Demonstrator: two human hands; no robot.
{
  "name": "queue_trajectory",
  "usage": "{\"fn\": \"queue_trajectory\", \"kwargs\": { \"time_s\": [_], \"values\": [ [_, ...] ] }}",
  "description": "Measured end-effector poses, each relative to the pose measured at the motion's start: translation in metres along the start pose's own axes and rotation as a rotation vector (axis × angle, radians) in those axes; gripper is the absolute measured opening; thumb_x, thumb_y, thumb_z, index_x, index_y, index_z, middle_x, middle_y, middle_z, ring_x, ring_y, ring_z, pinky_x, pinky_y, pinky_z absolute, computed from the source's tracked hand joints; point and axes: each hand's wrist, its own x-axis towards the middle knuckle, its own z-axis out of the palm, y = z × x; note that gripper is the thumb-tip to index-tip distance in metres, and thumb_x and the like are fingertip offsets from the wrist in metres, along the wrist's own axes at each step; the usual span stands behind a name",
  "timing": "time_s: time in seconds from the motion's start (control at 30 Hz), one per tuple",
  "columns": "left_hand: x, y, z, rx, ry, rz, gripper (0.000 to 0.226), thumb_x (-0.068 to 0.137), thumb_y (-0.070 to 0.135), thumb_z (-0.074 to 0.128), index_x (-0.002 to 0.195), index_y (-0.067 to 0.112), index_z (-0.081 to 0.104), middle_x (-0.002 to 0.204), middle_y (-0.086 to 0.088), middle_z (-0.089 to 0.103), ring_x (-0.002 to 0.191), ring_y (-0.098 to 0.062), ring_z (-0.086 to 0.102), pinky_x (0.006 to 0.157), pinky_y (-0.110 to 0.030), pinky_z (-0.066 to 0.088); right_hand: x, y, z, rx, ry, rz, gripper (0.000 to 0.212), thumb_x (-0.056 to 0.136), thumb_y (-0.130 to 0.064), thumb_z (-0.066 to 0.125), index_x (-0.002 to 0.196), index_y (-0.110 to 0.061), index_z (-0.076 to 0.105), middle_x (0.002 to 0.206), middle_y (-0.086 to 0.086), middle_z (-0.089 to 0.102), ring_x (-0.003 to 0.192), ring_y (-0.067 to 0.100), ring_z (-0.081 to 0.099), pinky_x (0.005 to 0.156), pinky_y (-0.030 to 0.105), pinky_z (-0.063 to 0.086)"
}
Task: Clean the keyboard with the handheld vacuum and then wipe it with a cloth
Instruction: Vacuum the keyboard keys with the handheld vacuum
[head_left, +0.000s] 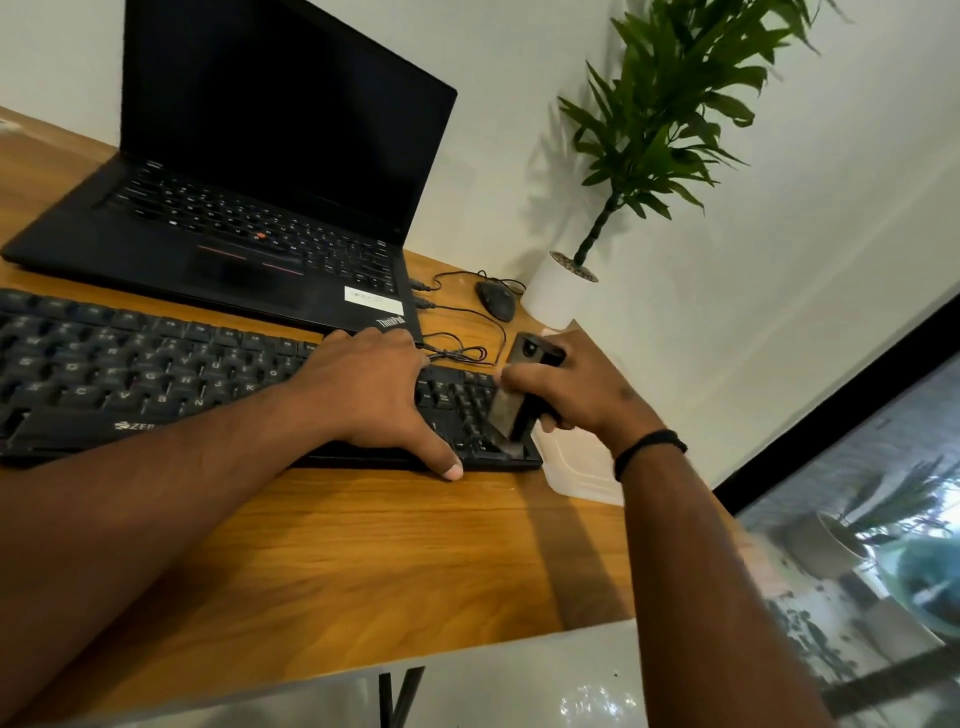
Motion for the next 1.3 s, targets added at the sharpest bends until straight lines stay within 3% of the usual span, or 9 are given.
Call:
{"fn": "queue_trajectory", "kwargs": {
  "time_s": [0.2, 0.43, 0.6, 0.73, 0.8, 0.9, 1.0, 1.13, 1.3],
  "values": [
    [-0.001, 0.001, 0.000, 0.017, -0.005, -0.007, 0.135, 0.039, 0.101, 0.056, 0.149, 0.023, 0.044, 0.141, 0.008, 0.047, 0.127, -0.020, 0.047, 0.105, -0.043, 0.038, 0.009, 0.012, 0.025, -0.013, 0.309, -0.049, 0.035, 0.090, -0.038, 0.068, 0.086, -0.003, 0.064, 0.069, 0.010, 0.070, 0.043, 0.009, 0.062, 0.045, 0.024, 0.051],
    [0.002, -0.002, 0.002, -0.007, 0.010, -0.002, 0.132, 0.036, 0.102, 0.056, 0.141, 0.023, 0.051, 0.132, 0.008, 0.050, 0.122, -0.018, 0.049, 0.102, -0.043, 0.039, -0.016, 0.008, -0.008, 0.081, -0.042, 0.067, 0.023, 0.090, -0.024, 0.070, 0.084, -0.003, 0.063, 0.063, 0.006, 0.069, 0.040, 0.015, 0.053, 0.036, 0.022, 0.036],
    [0.003, -0.003, 0.003, 0.007, 0.034, 0.000, 0.139, 0.025, 0.106, 0.039, 0.135, 0.023, 0.055, 0.129, 0.009, 0.052, 0.118, -0.018, 0.050, 0.098, -0.042, 0.041, -0.003, 0.013, 0.020, 0.051, 0.297, -0.043, 0.031, 0.089, -0.037, 0.069, 0.086, -0.007, 0.062, 0.076, 0.013, 0.071, 0.054, 0.020, 0.067, 0.045, 0.031, 0.050],
    [0.002, -0.004, 0.004, 0.013, 0.046, 0.002, 0.129, 0.034, 0.104, 0.050, 0.134, 0.024, 0.056, 0.131, 0.005, 0.053, 0.117, -0.020, 0.049, 0.095, -0.043, 0.041, 0.008, 0.015, 0.038, 0.207, 0.524, -0.046, 0.015, 0.086, -0.025, 0.070, 0.095, -0.020, 0.060, 0.086, -0.003, 0.065, 0.084, 0.018, 0.065, 0.076, 0.047, 0.059],
    [0.002, -0.003, 0.004, 0.013, 0.046, -0.001, 0.126, 0.037, 0.102, 0.055, 0.135, 0.024, 0.056, 0.131, 0.004, 0.053, 0.118, -0.021, 0.049, 0.097, -0.044, 0.040, 0.012, 0.013, 0.044, 0.305, 0.556, 0.010, 0.023, 0.085, -0.025, 0.071, 0.101, -0.021, 0.055, 0.089, -0.004, 0.061, 0.087, 0.018, 0.064, 0.070, 0.046, 0.060],
    [0.002, -0.003, 0.005, -0.003, 0.050, -0.004, 0.123, 0.038, 0.100, 0.060, 0.134, 0.023, 0.057, 0.128, 0.003, 0.054, 0.118, -0.022, 0.049, 0.100, -0.046, 0.040, 0.013, 0.006, 0.043, 0.395, 0.401, 0.067, 0.031, 0.087, -0.020, 0.073, 0.109, -0.016, 0.051, 0.091, 0.005, 0.061, 0.065, 0.017, 0.064, 0.043, 0.023, 0.050],
    [0.002, -0.003, 0.005, -0.010, 0.048, -0.013, 0.120, 0.037, 0.100, 0.059, 0.131, 0.025, 0.059, 0.123, 0.004, 0.054, 0.116, -0.021, 0.049, 0.100, -0.046, 0.040, 0.013, -0.004, 0.031, 0.393, 0.135, 0.059, 0.051, 0.084, -0.012, 0.076, 0.125, -0.017, 0.045, 0.093, 0.006, 0.063, 0.050, 0.016, 0.064, 0.042, 0.023, 0.050],
    [0.004, -0.004, 0.007, -0.019, 0.067, -0.017, 0.125, 0.030, 0.103, 0.050, 0.128, 0.026, 0.061, 0.119, 0.006, 0.053, 0.114, -0.020, 0.050, 0.094, -0.044, 0.040, 0.020, -0.009, 0.034, 0.000, 0.339, 0.027, 0.034, 0.079, -0.028, 0.076, 0.106, -0.020, 0.059, 0.087, 0.002, 0.070, 0.058, 0.020, 0.071, 0.054, 0.035, 0.060],
    [0.002, -0.004, 0.007, -0.012, 0.081, -0.018, 0.124, 0.039, 0.099, 0.060, 0.136, 0.023, 0.058, 0.132, 0.001, 0.054, 0.124, -0.024, 0.049, 0.091, -0.043, 0.037, 0.021, -0.013, 0.054, 0.229, 0.257, -0.084, 0.053, 0.086, -0.019, 0.072, 0.126, -0.022, 0.036, 0.108, 0.005, 0.061, 0.049, 0.020, 0.069, 0.043, 0.026, 0.052]
  ]
}}
